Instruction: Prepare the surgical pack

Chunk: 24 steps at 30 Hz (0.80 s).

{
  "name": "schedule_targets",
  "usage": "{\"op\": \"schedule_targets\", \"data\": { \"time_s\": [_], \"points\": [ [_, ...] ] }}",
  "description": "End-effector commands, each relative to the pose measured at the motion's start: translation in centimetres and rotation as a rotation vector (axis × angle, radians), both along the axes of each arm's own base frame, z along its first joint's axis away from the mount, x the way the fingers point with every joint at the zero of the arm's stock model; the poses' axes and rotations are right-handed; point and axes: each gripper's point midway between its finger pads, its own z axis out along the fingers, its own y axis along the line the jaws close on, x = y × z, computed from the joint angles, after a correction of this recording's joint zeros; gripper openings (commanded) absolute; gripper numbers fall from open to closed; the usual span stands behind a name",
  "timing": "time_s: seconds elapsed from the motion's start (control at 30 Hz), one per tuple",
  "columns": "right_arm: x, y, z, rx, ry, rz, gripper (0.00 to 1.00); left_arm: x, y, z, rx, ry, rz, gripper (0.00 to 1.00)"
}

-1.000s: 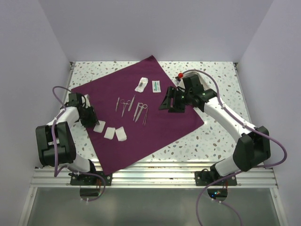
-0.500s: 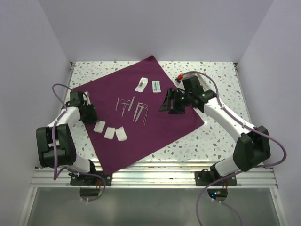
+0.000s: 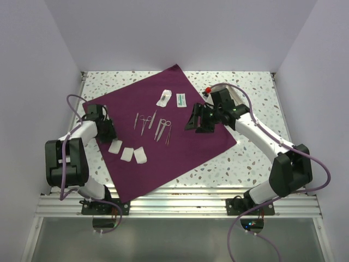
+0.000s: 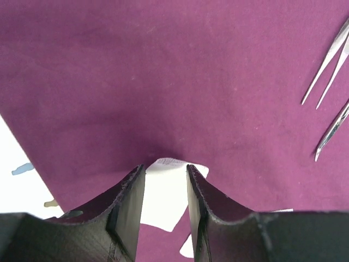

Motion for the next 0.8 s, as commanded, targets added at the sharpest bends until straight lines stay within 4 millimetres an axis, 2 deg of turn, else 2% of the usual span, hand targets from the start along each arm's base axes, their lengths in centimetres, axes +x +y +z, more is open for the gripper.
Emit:
{"op": "schedule_targets", "data": {
  "time_s": [0.0, 0.3, 0.5, 0.77],
  "points": [
    [0.1, 0.2, 0.0, 0.003, -0.012, 0.027, 0.66, 2.3, 0.3, 0.8, 0.038, -0.058, 0.015, 0.40],
    [0.1, 0.2, -0.4, -0.001, -0.003, 0.031, 0.66, 2.1, 0.0, 0.1, 0.064, -0.020, 0.012, 0.38],
    [0.1, 0.2, -0.7, -0.008, 0.001, 0.035, 0.66, 1.9, -0.6, -0.4, 0.064, -0.002, 0.003, 0.31],
    [0.1, 0.2, -0.8, -0.008, 0.005, 0.034, 0.67, 1.9, -0.1, 0.6, 0.093, -0.003, 0.009, 0.16]
  ]
}}
